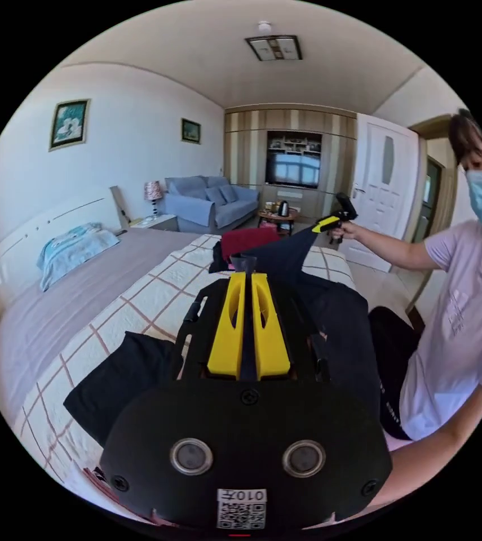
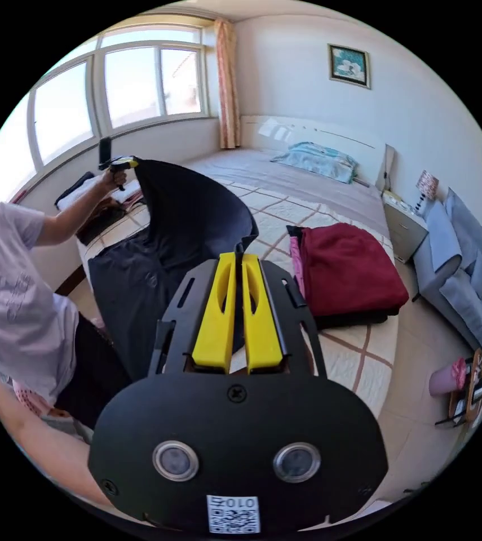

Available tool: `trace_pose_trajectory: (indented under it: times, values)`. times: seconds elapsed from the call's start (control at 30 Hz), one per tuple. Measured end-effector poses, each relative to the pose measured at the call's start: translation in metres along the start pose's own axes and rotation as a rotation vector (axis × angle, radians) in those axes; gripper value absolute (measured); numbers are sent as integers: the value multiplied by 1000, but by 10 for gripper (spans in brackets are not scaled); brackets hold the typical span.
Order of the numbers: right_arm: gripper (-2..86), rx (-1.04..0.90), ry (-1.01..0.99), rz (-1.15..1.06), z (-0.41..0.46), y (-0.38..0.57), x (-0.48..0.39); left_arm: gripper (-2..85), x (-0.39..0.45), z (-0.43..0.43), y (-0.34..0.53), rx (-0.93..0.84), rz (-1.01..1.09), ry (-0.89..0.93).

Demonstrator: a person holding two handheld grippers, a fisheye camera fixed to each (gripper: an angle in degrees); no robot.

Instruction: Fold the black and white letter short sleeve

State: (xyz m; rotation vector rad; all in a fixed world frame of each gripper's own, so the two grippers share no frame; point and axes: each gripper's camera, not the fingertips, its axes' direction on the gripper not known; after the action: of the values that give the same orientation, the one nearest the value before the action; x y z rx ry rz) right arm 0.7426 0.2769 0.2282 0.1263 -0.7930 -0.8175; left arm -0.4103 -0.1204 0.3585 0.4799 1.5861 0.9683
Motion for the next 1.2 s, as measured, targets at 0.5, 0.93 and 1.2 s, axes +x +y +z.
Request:
trace_pose_trajectory:
  times: [0.5,0.93,1.2]
  values:
    - [20,-228,-102,204,17,202,-89,2,160,9,198,-469,27,96]
    - [16,-223,-81,163,-9,223,-112,2,172,-20,226,-378,52,92]
    - [18,-257,-94,166,-5,230,-107,5,174,-16,254,-349,14,98]
